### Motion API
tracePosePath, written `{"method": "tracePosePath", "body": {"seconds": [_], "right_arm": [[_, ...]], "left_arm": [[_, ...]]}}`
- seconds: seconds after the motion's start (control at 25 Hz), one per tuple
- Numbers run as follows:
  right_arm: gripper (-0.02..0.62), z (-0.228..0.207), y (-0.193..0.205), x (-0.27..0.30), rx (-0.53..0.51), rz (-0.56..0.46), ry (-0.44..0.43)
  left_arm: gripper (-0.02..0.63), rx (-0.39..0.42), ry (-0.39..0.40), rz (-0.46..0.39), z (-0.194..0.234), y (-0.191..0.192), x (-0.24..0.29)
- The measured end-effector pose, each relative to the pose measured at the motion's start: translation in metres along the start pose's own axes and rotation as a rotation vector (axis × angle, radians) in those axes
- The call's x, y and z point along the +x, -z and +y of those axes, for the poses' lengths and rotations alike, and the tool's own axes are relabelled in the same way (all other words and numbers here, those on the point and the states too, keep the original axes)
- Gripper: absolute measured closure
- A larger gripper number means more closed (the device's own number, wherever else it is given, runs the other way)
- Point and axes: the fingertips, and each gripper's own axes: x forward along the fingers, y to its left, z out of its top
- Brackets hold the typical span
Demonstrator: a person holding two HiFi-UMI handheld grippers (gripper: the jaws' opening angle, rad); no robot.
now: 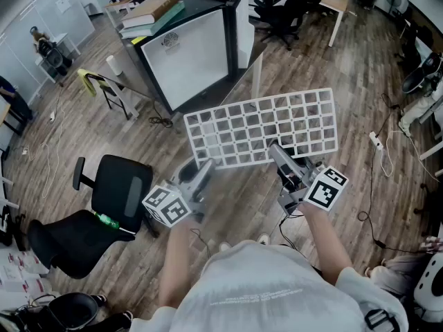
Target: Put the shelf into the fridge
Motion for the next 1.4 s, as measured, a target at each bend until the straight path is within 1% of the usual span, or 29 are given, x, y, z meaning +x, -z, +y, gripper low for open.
{"method": "tracePosePath", "body": {"seconds": [0.24, 0.36, 0.48, 0.56, 0.76, 0.96, 1.08, 1.2, 1.4], "right_arm": [[0.526, 0.007, 0.000, -0.013, -0.055, -0.004, 0.004], [0.518, 0.003, 0.005, -0.017, -0.060, 0.022, 0.022], [0.505, -0.007, 0.008, -0.021, -0.053, 0.042, 0.031], [0.504, -0.011, 0.009, -0.023, -0.035, 0.051, 0.014], [0.505, -0.022, 0.005, -0.022, 0.012, 0.080, -0.067], [0.505, -0.034, -0.001, -0.026, 0.026, 0.115, -0.096], [0.505, -0.044, -0.004, -0.025, 0.020, 0.130, -0.107], [0.505, -0.052, -0.009, -0.020, 0.012, 0.135, -0.110], [0.505, -0.071, -0.012, 0.003, 0.029, 0.147, -0.123]], "left_arm": [[0.443, -0.024, -0.005, -0.001, -0.014, 0.009, -0.006], [0.443, -0.019, -0.022, 0.014, -0.016, 0.015, -0.008], [0.440, -0.038, -0.044, 0.018, -0.022, 0.020, -0.008], [0.440, -0.040, -0.068, 0.015, -0.026, 0.023, -0.007], [0.440, -0.006, -0.140, -0.006, -0.031, 0.023, -0.004], [0.440, -0.010, -0.180, -0.031, -0.039, 0.030, 0.005], [0.440, -0.028, -0.187, -0.038, -0.038, 0.034, 0.014], [0.440, -0.027, -0.186, -0.040, -0.031, 0.031, 0.023], [0.440, -0.038, -0.172, -0.053, -0.009, 0.022, 0.038]]}}
